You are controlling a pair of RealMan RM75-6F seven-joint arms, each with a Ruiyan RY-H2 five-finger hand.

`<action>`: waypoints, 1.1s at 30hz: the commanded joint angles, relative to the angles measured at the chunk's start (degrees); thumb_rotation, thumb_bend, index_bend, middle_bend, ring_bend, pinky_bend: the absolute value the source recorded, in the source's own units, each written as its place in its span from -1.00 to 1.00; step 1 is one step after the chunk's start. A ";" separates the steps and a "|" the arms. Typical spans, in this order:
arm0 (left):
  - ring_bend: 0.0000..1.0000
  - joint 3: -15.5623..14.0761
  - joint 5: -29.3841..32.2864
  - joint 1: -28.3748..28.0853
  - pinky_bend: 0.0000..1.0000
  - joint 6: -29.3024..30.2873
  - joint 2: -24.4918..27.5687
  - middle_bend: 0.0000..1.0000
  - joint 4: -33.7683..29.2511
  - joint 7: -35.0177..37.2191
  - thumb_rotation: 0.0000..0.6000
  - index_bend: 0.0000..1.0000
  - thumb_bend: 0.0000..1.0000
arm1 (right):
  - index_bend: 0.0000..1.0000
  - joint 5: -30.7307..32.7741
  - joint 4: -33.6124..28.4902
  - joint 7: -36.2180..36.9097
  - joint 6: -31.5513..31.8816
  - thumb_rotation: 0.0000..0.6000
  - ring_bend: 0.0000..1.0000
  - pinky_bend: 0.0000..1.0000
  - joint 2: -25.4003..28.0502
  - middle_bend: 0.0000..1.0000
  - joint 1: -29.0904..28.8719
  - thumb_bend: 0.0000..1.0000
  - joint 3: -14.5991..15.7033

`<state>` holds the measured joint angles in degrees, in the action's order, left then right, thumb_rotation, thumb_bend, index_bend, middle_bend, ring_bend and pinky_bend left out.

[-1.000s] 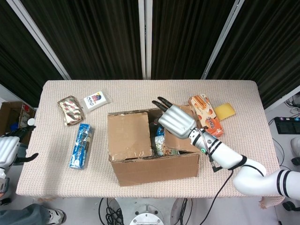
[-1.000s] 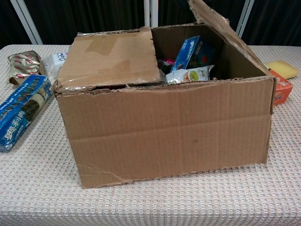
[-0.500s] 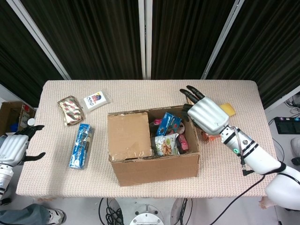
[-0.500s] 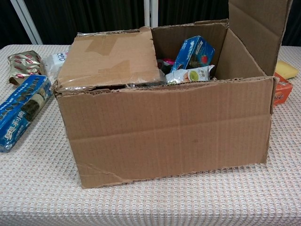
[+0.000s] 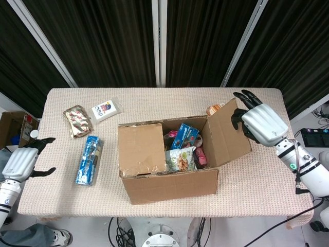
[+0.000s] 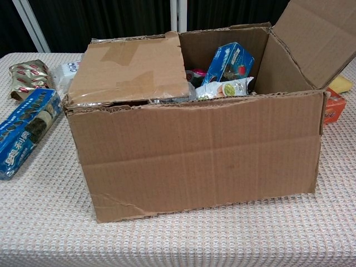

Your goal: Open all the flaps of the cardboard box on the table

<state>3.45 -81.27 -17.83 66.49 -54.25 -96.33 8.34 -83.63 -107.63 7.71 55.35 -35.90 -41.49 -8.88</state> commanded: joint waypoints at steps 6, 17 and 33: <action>-0.62 1.00 -1.26 -1.85 -0.41 -0.34 0.18 -0.58 -1.57 -1.27 0.98 -0.69 -0.61 | -0.03 -0.88 4.32 6.08 6.44 1.00 -0.98 -1.00 0.10 -0.20 5.14 1.00 -0.46; -0.62 6.94 -8.81 -14.68 -0.39 -7.84 3.14 -0.57 -11.00 -9.58 1.00 -0.67 -0.35 | -0.64 -4.64 7.90 26.14 20.71 1.00 -1.00 -1.00 -1.29 -0.51 13.51 0.84 -1.53; -0.62 11.16 -3.66 -38.72 -0.39 -33.70 -8.75 -0.56 -7.99 -34.48 1.00 -0.66 0.00 | -0.76 -5.58 11.95 30.57 32.70 1.00 -1.00 -1.00 -6.49 -0.69 19.35 0.77 -3.68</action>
<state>13.60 -87.55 -53.99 34.75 -60.43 -106.02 -23.59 -89.20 -96.12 37.98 88.29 -42.04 -22.37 -12.61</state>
